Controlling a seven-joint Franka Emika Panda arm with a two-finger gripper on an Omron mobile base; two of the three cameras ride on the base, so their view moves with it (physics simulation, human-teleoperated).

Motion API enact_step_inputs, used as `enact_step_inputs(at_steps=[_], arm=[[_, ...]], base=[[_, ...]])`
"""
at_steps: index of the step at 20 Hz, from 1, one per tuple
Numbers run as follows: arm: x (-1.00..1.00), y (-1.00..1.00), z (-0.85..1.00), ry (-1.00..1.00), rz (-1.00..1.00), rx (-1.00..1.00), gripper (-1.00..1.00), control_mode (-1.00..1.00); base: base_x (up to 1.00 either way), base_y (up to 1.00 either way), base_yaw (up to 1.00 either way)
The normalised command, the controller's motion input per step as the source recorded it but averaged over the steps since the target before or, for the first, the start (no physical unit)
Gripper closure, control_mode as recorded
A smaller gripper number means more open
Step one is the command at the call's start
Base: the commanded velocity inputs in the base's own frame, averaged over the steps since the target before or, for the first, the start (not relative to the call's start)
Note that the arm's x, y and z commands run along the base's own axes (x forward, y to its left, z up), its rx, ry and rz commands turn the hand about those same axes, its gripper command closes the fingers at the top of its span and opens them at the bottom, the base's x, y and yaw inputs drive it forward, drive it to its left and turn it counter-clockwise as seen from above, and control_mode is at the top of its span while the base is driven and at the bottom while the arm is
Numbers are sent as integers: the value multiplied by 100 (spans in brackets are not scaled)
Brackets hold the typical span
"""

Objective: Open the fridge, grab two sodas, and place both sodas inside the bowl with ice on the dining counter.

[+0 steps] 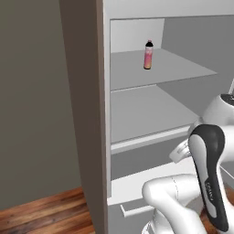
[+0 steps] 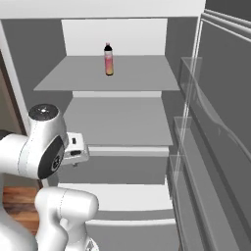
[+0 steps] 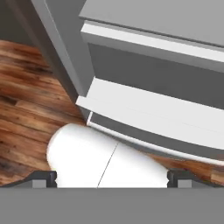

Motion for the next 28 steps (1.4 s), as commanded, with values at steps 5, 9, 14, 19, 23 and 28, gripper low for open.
enact_step_inputs(at_steps=[5,9,14,19,23,28], arm=[[0,-20,71,-38,-11,2,-100,-100],[0,28,54,-48,-30,1,-100,-100],[5,10,50,-46,-27,2,-100,-100],[17,-16,71,-38,-5,11,-100,-100],[17,-19,58,-32,0,12,-100,-100],[22,1,28,-24,1,5,-100,-100]], base=[[0,0,0],[0,0,0],[0,0,0],[0,0,0],[0,0,0],[0,0,0]])
